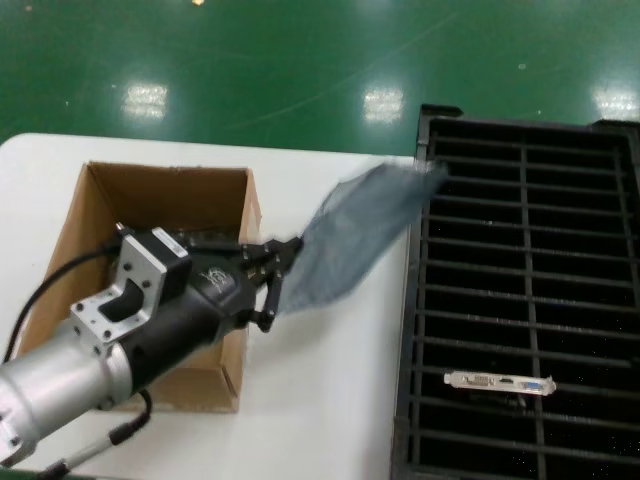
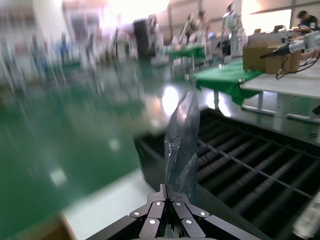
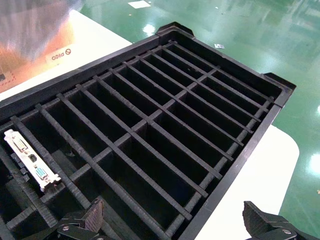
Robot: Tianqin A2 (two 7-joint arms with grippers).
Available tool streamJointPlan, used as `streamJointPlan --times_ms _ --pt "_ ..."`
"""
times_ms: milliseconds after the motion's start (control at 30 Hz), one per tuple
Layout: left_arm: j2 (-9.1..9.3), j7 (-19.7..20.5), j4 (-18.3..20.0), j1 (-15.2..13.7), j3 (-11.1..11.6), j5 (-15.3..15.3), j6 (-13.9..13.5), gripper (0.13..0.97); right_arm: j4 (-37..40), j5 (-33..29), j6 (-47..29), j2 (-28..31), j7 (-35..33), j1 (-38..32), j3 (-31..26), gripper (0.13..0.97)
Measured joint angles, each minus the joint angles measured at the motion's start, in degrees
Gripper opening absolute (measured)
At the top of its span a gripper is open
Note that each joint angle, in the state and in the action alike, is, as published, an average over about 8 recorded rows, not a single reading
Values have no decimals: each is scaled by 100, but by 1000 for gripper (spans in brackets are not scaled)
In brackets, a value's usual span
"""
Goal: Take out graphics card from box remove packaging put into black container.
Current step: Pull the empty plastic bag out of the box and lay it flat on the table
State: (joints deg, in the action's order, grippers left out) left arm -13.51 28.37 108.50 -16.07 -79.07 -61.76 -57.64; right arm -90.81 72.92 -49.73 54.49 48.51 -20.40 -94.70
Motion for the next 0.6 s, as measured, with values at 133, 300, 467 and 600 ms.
streamJointPlan --times_ms 133,300,467,600 --pt "392 1072 -378 -224 120 742 -676 140 0 0 0 0 0 0 0 966" --pt "499 2033 -959 -385 7 1228 -685 140 0 0 0 0 0 0 0 966" --pt "533 2551 -1455 -559 -88 1376 -397 140 0 0 0 0 1 0 0 966" --pt "500 2790 -1688 -700 -179 1389 -223 159 0 0 0 0 1 0 0 966"
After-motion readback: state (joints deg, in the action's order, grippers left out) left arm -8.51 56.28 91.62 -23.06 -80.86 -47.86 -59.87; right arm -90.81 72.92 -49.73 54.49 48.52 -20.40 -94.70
